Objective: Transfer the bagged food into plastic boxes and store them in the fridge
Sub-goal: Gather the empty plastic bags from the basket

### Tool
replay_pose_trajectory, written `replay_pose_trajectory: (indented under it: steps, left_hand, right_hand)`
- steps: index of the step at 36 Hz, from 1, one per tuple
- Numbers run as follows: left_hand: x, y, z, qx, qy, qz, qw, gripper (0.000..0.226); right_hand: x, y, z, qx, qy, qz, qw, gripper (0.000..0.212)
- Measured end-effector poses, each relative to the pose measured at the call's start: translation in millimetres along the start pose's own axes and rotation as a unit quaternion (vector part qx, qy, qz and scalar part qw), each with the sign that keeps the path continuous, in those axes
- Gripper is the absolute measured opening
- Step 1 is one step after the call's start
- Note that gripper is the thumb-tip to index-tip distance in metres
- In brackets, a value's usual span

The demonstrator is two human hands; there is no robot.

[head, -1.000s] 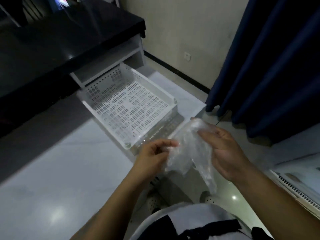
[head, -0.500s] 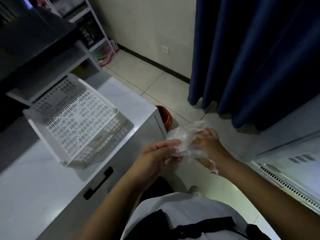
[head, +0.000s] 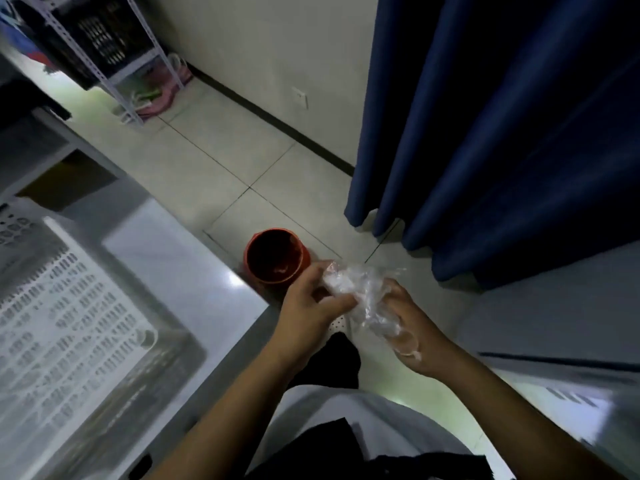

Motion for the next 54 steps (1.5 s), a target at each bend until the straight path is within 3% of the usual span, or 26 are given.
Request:
replay_pose_trajectory:
  steps: [2, 4, 8, 11, 14, 18, 21, 26, 31, 38, 41, 47, 52, 54]
  left_hand:
    - [6, 28, -3, -0.004, 0.025, -0.023, 0.999, 0.038]
    - [16, 57, -4, -0.003, 0.057, -0.056, 0.997, 0.038]
    - [48, 114, -4, -0.007, 0.205, -0.111, 0.972, 0.035]
    - [69, 145, 3, 0.035, 0.237, -0.133, 0.962, 0.037]
    - [87, 168, 15, 0.075, 0.226, -0.166, 0.957, 0.052]
    - [108, 195, 34, 0.122, 0.265, -0.173, 0.941, 0.022]
    - [116, 205, 48, 0.147, 0.238, -0.181, 0.943, 0.022]
    - [119, 210, 71, 0.258, 0.151, -0.236, 0.924, 0.014]
    - [127, 238, 90, 0.338, 0.145, -0.241, 0.898, 0.041]
    - [142, 282, 159, 0.398, 0.006, -0.281, 0.873, 0.049]
    - [147, 304, 199, 0.400, -0.016, -0.281, 0.872, 0.046]
    - [192, 348, 287, 0.399, 0.020, -0.300, 0.866, 0.029]
    - [245, 388, 340, 0.373, 0.041, -0.375, 0.848, 0.032]
    - [258, 401, 362, 0.348, 0.046, -0.414, 0.840, 0.047]
  right_hand:
    - [24, 21, -2, 0.002, 0.025, -0.006, 1.000, 0.043]
    - [49, 40, -5, -0.025, 0.018, -0.065, 0.997, 0.053]
    - [91, 79, -16, -0.077, 0.023, -0.123, 0.989, 0.041]
    - [106, 102, -26, -0.130, 0.038, -0.116, 0.984, 0.036]
    - [113, 130, -32, -0.153, 0.028, -0.077, 0.985, 0.038]
    - [124, 182, -45, -0.171, 0.014, -0.014, 0.985, 0.041]
    - [131, 224, -59, -0.176, -0.001, 0.032, 0.984, 0.041]
    - [141, 290, -86, -0.190, -0.099, 0.155, 0.964, 0.042]
    - [151, 349, -103, -0.178, -0.238, 0.286, 0.911, 0.053]
    - [144, 407, -148, -0.217, -0.416, 0.450, 0.760, 0.076]
    - [137, 424, -181, -0.216, -0.467, 0.471, 0.717, 0.076]
    - [111, 465, -249, -0.243, -0.448, 0.430, 0.745, 0.078]
    - [85, 494, -292, -0.261, -0.359, 0.415, 0.794, 0.069]
    - [76, 506, -309, -0.257, -0.346, 0.415, 0.802, 0.068]
Point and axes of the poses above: each hand's wrist, its own y-axis towards the middle knuckle, its own x-axis out of the back of the hand, z = x × y, the point moved 2 cm from there along y, towards the middle knuckle, and after that the axes turned 12 degrees about z, right-handed, at the moved point
